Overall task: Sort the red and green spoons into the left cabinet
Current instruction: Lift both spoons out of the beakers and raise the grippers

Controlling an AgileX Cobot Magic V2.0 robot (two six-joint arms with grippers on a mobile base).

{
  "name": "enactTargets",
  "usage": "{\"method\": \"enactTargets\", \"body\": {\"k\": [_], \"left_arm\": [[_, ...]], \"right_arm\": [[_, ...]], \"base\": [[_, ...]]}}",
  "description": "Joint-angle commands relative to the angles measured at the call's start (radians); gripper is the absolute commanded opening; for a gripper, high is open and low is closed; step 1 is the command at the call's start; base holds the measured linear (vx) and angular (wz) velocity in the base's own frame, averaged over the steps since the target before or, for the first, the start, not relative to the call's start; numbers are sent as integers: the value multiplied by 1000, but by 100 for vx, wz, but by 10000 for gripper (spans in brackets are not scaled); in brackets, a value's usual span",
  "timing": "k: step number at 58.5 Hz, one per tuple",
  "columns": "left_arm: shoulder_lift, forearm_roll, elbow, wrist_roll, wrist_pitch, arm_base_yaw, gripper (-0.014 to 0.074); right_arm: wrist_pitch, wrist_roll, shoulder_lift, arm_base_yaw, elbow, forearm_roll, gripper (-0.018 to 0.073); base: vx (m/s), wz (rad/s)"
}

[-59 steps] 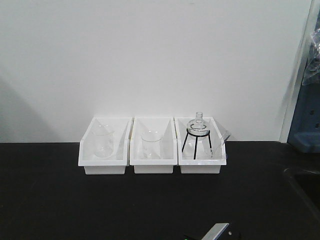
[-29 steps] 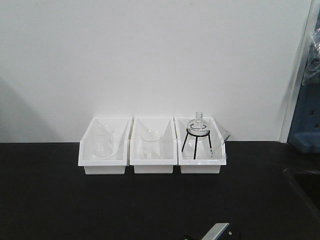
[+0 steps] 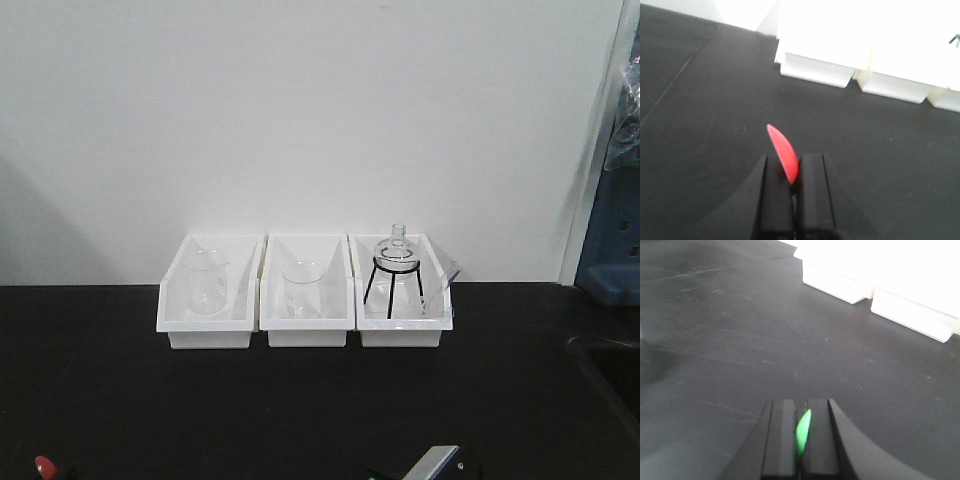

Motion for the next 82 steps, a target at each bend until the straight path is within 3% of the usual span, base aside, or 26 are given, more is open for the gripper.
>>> {"method": "enactTargets", "body": {"k": [1, 4, 25, 39, 49, 64, 73, 82], "left_arm": [[-23, 3, -20, -5, -101, -6, 24], [-23, 8, -20, -6, -118, -6, -9], [-27, 138, -20, -10, -245, -6, -3], [-27, 223, -18, -72, -269, -6, 0], [-27, 285, -18, -94, -269, -6, 0], [-83, 281, -31, -86, -268, -6, 0], [-163, 283, -36, -86, -214, -6, 0], [-283, 283, -36, -86, -54, -6, 0]], "right_arm": [[-82, 1, -37, -1, -20, 3, -9], [-82, 1, -37, -1, -20, 3, -9], [-82, 5, -37, -1, -20, 3, -9], [-82, 5, -71, -3, -20, 9, -9], [29, 6, -180, -5, -20, 41, -6], [150, 5, -341, -5, -20, 47, -6], [179, 5, -394, -5, -20, 47, -6], [226, 25, -438, -5, -20, 47, -6]], "base": [[0, 0], [0, 0], [0, 0], [0, 0], [0, 0], [0, 0], [0, 0], [0, 0]]}}
